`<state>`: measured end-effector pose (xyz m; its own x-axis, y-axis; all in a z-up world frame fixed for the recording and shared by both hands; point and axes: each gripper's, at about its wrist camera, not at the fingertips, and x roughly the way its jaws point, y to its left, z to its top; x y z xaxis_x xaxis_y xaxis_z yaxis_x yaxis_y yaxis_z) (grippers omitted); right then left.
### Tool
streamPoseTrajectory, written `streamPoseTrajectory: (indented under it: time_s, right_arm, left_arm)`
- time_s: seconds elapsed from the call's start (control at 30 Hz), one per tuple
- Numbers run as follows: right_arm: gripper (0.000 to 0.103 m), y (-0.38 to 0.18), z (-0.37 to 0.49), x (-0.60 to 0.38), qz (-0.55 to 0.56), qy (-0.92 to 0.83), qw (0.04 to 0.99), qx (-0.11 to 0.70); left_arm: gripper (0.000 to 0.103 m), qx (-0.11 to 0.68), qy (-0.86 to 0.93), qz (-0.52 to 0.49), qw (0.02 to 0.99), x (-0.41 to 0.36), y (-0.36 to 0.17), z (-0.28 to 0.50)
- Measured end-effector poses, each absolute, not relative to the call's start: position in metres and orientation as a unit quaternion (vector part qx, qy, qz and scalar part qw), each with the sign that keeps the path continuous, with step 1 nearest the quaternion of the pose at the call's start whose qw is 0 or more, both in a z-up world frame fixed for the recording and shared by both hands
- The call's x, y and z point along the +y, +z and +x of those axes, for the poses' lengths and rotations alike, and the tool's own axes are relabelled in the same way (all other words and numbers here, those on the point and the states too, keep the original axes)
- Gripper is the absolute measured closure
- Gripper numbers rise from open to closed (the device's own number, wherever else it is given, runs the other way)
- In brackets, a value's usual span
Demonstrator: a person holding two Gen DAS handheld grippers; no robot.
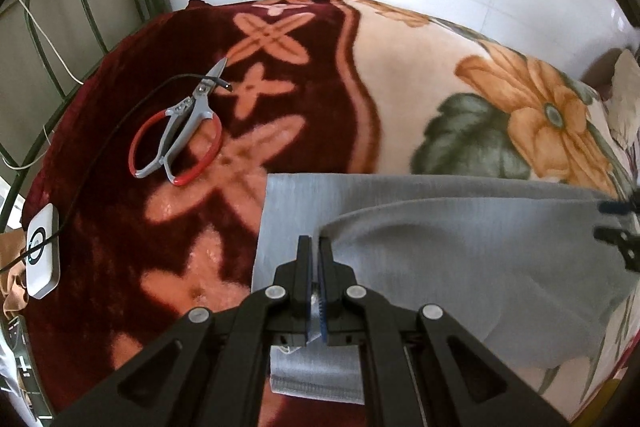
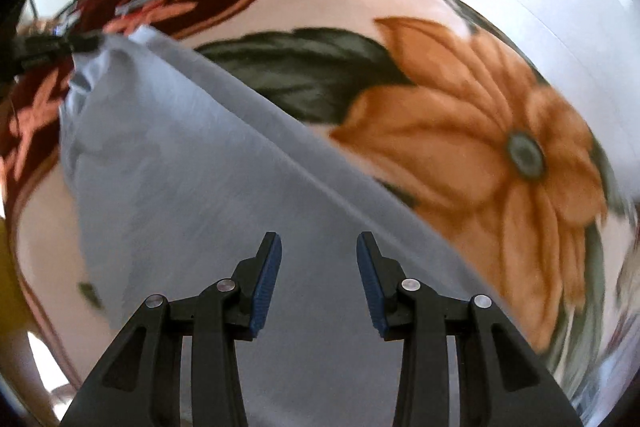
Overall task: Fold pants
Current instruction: 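Grasp the folded leg edge with the left gripper and smooth it flat, then release the leg edge with the left gripper and lift both tools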
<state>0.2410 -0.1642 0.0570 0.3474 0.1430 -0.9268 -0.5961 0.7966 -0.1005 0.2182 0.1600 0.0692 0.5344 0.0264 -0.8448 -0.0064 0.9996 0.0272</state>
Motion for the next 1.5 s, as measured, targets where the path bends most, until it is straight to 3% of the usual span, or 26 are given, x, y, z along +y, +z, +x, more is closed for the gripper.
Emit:
streamPoseTrajectory:
  time_s: [0.2, 0.33, 0.37, 0.4, 0.47, 0.53, 0.8, 0.93, 1.3, 1.43, 1.5]
  right_arm:
    - [0.063, 0.038, 0.261, -0.15, -0.274, 0.259, 0.766, 0.52]
    - [0.063, 0.034, 0.272, -0.153, -0.255, 0.271, 0.76, 0.533]
    - [0.067, 0.033, 0.273, -0.153, -0.247, 0.273, 0.759, 0.537]
    - [0.079, 0.032, 0.274, -0.154, -0.236, 0.278, 0.757, 0.543]
    - [0.094, 0.033, 0.27, -0.156, -0.224, 0.281, 0.758, 0.545]
    - [0.1, 0.038, 0.26, -0.156, -0.232, 0.279, 0.767, 0.53]
    - [0.1, 0.094, 0.229, -0.17, -0.216, 0.271, 0.829, 0.439]
    - [0.1, 0.092, 0.246, -0.163, -0.224, 0.236, 0.846, 0.423]
    - [0.099, 0.013, 0.268, -0.147, -0.236, 0.182, 0.84, 0.453]
    - [0.099, 0.014, 0.269, -0.149, -0.226, 0.174, 0.845, 0.452]
    - [0.093, 0.018, 0.27, -0.15, -0.216, 0.164, 0.848, 0.455]
  left_arm:
    - [0.101, 0.477, 0.005, 0.004, 0.879, 0.158, 0.071, 0.212]
    - [0.101, 0.465, 0.004, -0.005, 0.885, 0.158, 0.077, 0.205]
    - [0.101, 0.462, 0.004, -0.007, 0.887, 0.158, 0.079, 0.203]
    - [0.101, 0.46, 0.003, -0.009, 0.888, 0.158, 0.081, 0.201]
    - [0.101, 0.455, 0.0, -0.013, 0.89, 0.157, 0.085, 0.197]
    - [0.101, 0.45, -0.002, -0.012, 0.893, 0.156, 0.091, 0.191]
    - [0.101, 0.402, 0.014, 0.006, 0.915, 0.158, 0.136, 0.174]
    - [0.101, 0.405, 0.016, 0.009, 0.914, 0.157, 0.138, 0.197]
    - [0.099, 0.49, 0.037, 0.018, 0.871, 0.168, 0.052, 0.268]
    - [0.091, 0.495, 0.05, 0.028, 0.867, 0.171, 0.04, 0.27]
    - [0.088, 0.494, 0.051, 0.019, 0.867, 0.176, 0.042, 0.267]
